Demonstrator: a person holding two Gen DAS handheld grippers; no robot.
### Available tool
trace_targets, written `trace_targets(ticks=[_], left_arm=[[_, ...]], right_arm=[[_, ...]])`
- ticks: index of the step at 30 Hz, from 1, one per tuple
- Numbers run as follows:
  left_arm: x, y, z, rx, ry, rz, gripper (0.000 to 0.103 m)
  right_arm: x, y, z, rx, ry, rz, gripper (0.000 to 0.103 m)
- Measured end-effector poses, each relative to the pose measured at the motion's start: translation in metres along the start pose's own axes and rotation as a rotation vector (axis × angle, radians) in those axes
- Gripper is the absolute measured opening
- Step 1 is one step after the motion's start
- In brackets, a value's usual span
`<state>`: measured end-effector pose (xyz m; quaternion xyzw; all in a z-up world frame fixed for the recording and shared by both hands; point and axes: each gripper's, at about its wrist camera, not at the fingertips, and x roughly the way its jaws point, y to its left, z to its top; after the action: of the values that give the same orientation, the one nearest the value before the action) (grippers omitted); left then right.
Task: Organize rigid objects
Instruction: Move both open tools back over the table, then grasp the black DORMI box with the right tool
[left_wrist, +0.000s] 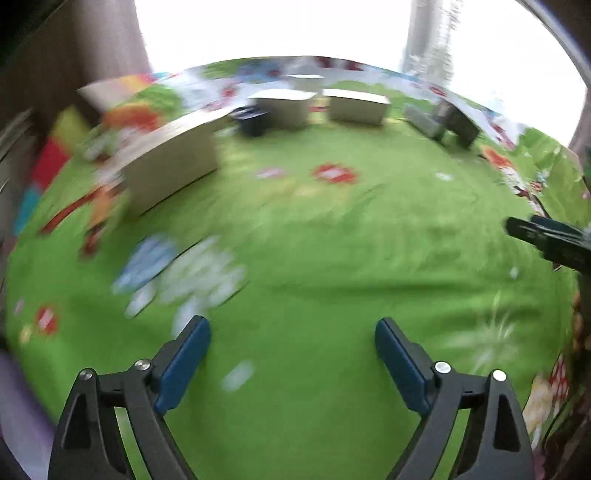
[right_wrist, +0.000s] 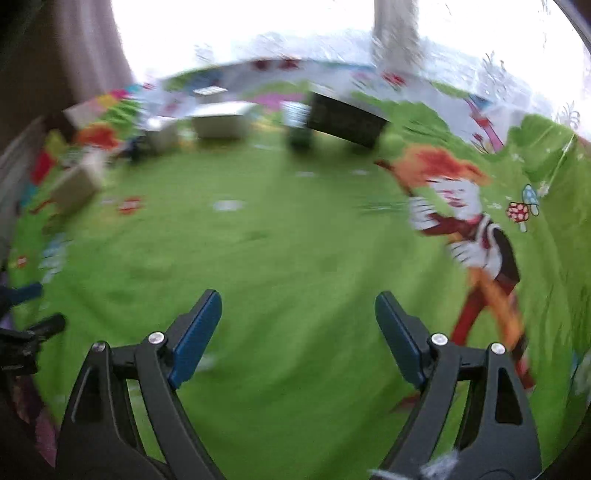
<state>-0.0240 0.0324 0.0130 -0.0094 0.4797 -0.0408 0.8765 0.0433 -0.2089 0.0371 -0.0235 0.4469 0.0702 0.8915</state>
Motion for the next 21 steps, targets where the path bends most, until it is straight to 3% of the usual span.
trace_targets(ticks=[2, 4, 8, 14, 18, 21], left_arm=[[0.012, -0.013, 0.015, 0.016, 0.027, -0.014, 0.103], [0.016, -0.021, 0.022, 0.032, 0.005, -0.03, 0.103], [0.018, -0.021, 0.023, 0.058, -0.051, -0.057, 0.103], [0.02, -0.019, 0.023, 0.054, -0.055, -0.055, 0.103], [0.023, -0.02, 0.026, 0.052, -0.055, -0.055, 0.103], [0.023, -0.02, 0.025, 0.053, -0.056, -0.057, 0.103]], right_arm=[[0.013, -0.021, 0.017, -0.005, -0.02, -0.023, 0.091], [0.028, -0.033, 0.036, -0.047, -0.011, -0.057, 0.091], [0.055, -0.042, 0.083, -0.269, -0.032, -0.205, 0.091], [0.083, -0.031, 0.14, -0.545, 0.025, -0.091, 0.091], [0.099, -0.034, 0.167, -0.552, 0.093, 0.026, 0.093], [0.1, -0.02, 0.155, -0.563, 0.167, 0.091, 0.091]])
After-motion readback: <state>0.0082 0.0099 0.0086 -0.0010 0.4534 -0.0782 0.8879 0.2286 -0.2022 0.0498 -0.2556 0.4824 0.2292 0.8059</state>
